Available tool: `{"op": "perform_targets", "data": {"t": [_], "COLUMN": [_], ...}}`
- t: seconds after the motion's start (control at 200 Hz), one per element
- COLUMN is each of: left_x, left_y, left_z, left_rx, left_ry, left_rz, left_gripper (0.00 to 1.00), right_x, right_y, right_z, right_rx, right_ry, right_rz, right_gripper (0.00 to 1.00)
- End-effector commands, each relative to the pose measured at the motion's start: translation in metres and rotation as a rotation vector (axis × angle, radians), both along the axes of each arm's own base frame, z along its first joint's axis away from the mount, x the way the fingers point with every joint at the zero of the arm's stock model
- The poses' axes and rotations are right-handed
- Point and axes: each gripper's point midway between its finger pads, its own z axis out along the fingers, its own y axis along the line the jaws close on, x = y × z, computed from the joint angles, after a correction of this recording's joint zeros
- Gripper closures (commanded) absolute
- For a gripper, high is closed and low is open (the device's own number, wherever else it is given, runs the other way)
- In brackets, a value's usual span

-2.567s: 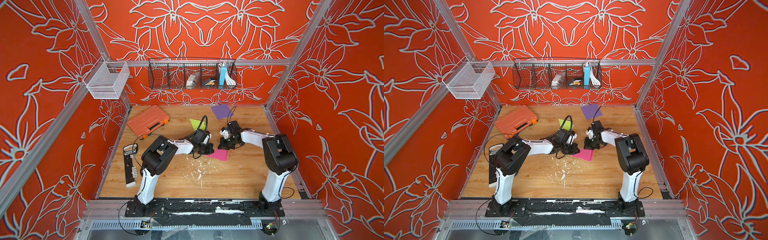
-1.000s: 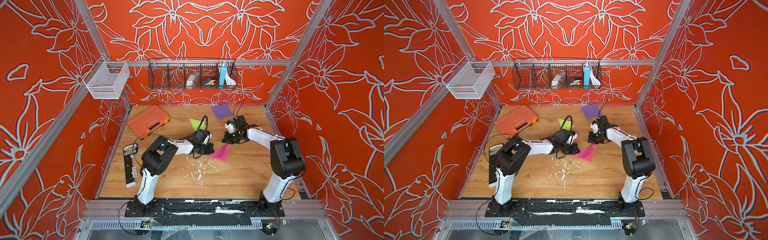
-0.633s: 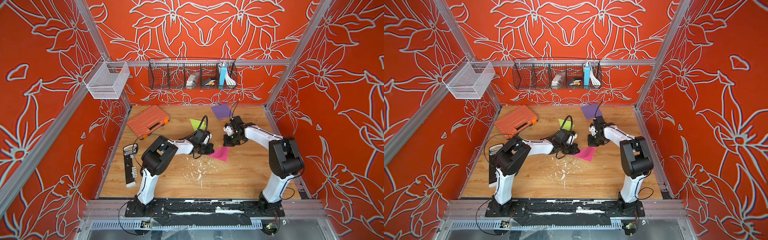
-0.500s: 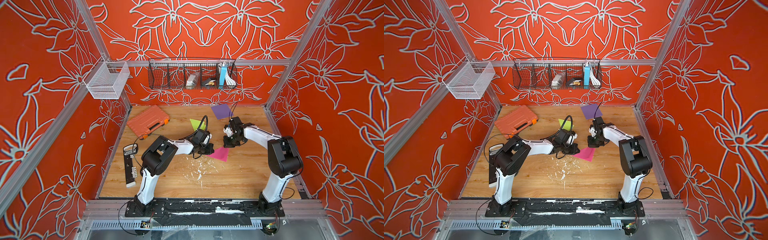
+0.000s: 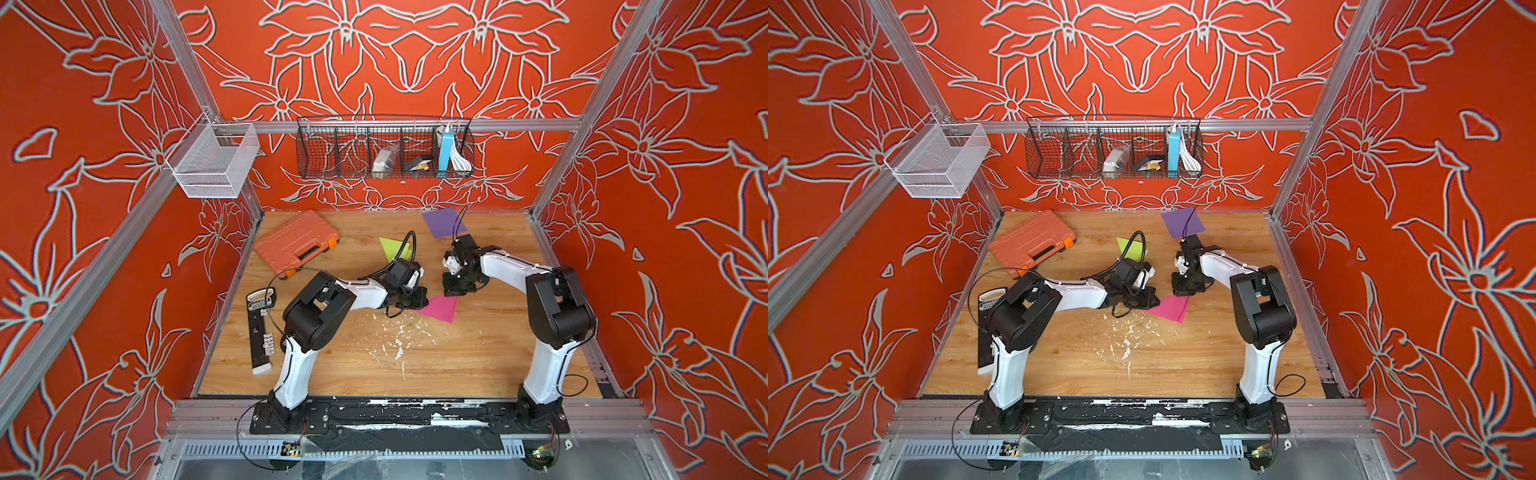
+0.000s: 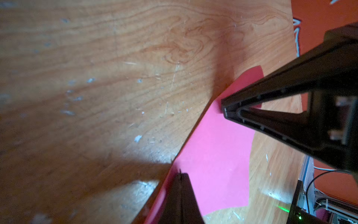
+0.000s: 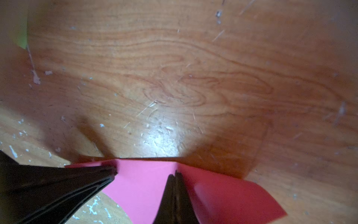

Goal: Fold the square paper diagonally
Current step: Fold the paper at the center of the board.

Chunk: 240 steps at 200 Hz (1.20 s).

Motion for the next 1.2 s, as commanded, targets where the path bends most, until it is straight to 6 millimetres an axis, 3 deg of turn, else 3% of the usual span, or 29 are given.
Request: {"op": "perform_targets", "data": {"t": [0.0,0.265,1.196], "left_x": [-0.021,-0.021,-0.021], "left_y": [0.016,0.016,0.017], "left_z": [-0.033,-0.033,-0.033], "left_rx": [0.112,0.115,0.12], "left_ry": [0.086,0.087,0.081], "left_rz": [-0.004,-0.004,-0.004], "left_gripper": [0.97,0.97,0.97], "right_x": [0.004,0.001,0.02], "right_y": [0.004,-0.006,-0.05], "right_z": [-0.006,-0.024,-0.032], "right_rx": [-0.023,-0.093,-0.183], "right_ry": [0.004,0.031,0.039], "right_rz": [0.006,0.014,-0.08], "right_gripper": [1.0,1.0,1.0]}}
